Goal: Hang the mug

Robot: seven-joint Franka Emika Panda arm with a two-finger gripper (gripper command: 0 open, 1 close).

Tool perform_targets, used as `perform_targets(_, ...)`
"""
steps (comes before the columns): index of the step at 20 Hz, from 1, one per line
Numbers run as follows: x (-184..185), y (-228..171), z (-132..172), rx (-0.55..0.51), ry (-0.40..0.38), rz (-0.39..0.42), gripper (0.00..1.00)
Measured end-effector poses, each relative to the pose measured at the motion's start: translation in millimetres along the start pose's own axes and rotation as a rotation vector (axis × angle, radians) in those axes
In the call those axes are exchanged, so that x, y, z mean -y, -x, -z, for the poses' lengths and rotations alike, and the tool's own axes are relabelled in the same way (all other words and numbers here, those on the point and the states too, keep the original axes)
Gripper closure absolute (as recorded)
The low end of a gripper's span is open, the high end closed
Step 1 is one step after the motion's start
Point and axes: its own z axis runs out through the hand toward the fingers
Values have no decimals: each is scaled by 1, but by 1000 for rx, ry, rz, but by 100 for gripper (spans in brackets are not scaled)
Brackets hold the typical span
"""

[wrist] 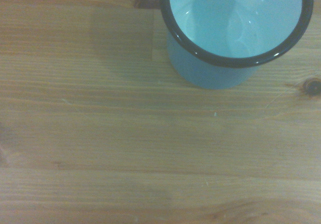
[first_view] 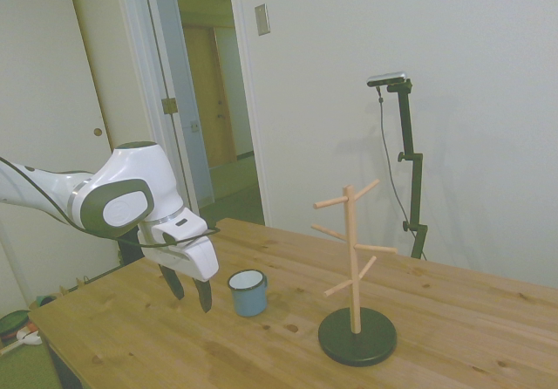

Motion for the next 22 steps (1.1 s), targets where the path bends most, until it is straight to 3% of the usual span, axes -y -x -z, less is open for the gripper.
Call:
perform_targets(15, -7, 4, -11, 30, 12, -15, 0)
perform_targets(22, 10, -9, 9, -2, -23, -10, 0)
